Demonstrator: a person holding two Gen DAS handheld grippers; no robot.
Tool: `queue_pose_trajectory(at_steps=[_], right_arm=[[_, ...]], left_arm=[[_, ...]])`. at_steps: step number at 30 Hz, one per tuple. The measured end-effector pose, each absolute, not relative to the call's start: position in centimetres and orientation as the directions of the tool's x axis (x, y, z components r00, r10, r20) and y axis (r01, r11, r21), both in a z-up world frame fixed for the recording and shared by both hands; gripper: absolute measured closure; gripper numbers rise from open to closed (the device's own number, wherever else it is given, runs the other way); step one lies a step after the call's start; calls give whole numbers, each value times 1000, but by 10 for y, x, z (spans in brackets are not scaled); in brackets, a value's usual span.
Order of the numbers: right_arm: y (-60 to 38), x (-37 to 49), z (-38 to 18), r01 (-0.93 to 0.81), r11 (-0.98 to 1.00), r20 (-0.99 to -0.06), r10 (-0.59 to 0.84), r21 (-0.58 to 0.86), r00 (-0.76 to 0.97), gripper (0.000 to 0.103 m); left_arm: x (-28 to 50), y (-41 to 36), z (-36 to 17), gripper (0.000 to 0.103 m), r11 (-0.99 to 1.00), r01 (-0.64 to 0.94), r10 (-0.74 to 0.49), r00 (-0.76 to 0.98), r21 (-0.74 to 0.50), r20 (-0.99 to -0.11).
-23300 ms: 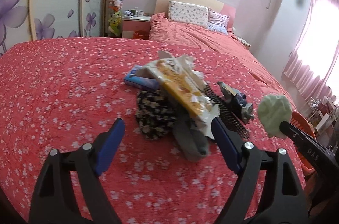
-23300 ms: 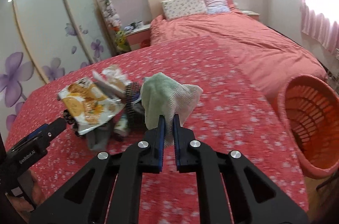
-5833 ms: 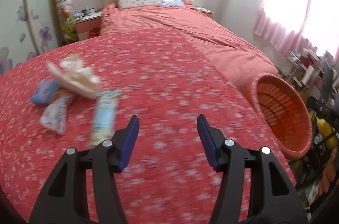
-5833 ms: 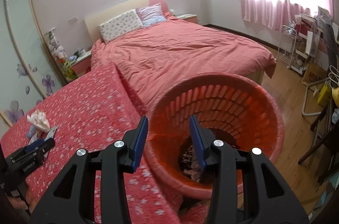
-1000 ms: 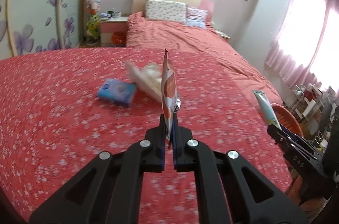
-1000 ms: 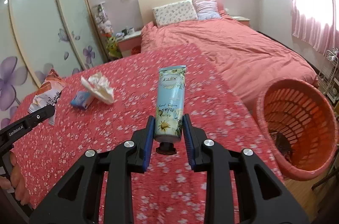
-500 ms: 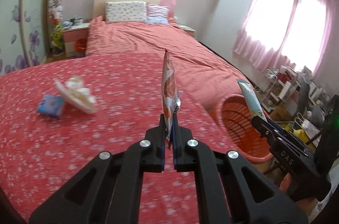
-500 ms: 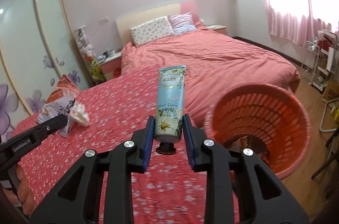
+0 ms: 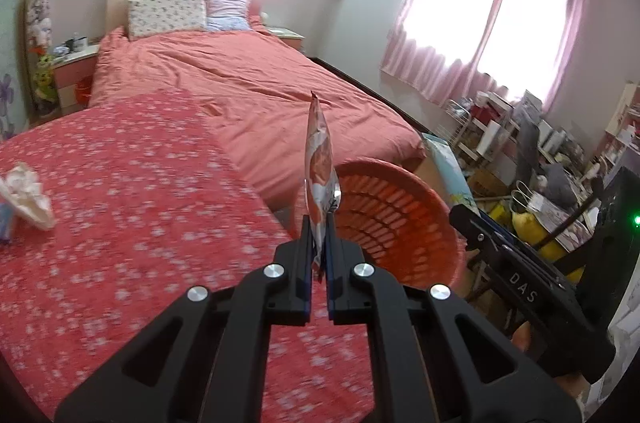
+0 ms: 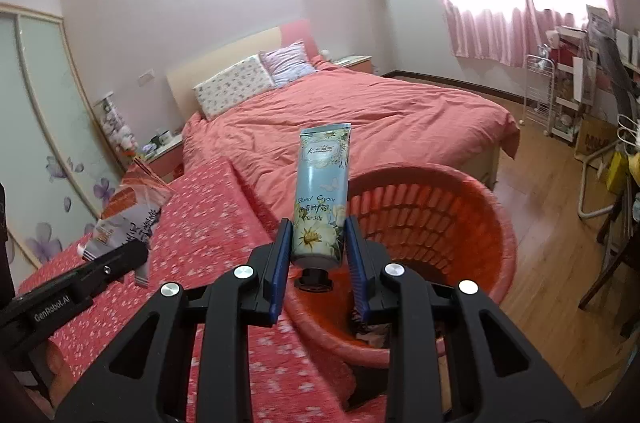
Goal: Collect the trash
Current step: 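Carry the snack bag and hand cream tube over the orange basket, then open both tools to drop the snack bag and tube into the basket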
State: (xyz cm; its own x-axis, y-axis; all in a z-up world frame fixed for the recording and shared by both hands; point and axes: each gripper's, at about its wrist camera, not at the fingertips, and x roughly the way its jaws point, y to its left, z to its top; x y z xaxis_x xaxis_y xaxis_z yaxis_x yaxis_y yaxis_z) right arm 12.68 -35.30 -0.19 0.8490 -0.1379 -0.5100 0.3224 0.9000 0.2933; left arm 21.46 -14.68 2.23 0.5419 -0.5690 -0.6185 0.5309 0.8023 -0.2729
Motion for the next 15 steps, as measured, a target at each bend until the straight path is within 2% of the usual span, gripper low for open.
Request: queue_pose_trajectory(at_steps=[15], right_arm=[[-400,135,-26,394,850,-536,-162,351,828,75]], left_arm=[[235,-225,-14,97,741,597,-614,418,-307,-669]])
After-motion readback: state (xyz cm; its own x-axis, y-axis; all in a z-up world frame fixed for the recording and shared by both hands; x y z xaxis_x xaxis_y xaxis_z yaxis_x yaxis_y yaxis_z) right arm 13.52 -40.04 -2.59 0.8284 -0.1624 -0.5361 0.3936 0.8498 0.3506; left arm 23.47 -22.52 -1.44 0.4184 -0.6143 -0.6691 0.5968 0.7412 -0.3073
